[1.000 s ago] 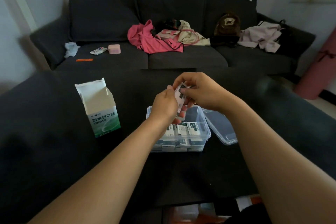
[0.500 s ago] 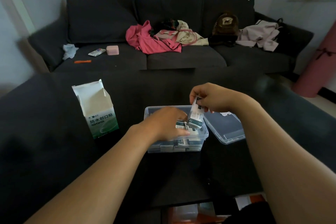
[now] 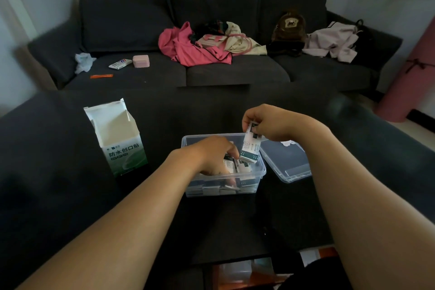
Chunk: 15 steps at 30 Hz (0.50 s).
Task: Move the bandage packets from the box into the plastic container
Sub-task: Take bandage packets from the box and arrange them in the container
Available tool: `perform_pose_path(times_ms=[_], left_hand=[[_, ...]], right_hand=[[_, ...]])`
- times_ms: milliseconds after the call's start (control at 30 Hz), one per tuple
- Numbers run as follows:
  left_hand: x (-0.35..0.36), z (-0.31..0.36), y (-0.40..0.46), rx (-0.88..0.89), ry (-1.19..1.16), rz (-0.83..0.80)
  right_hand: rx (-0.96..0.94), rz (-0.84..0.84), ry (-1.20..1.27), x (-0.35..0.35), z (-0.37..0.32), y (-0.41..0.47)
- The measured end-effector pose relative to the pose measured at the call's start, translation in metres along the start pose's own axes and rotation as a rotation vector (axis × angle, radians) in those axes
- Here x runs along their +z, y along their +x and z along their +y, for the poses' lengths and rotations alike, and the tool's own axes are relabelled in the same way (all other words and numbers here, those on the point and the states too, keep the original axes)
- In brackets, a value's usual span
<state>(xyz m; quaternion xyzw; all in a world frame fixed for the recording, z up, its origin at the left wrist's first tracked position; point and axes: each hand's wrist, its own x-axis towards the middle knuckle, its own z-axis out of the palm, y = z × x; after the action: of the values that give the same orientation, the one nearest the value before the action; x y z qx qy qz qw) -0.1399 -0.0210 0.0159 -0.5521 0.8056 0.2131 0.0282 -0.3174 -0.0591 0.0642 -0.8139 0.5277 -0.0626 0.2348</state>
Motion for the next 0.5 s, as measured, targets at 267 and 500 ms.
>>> perform_pose_path(times_ms=[267,500], left_hand=[[-0.002,-0.005,0.001,-0.04,0.038,0.013],[0.0,-0.004,-0.001,-0.03,0.021,0.011]], right_hand=[[0.012,-0.138,-0.1,0.014,-0.012,0.007],[0.032,-0.238,-0.189,0.02,-0.02,0.01]])
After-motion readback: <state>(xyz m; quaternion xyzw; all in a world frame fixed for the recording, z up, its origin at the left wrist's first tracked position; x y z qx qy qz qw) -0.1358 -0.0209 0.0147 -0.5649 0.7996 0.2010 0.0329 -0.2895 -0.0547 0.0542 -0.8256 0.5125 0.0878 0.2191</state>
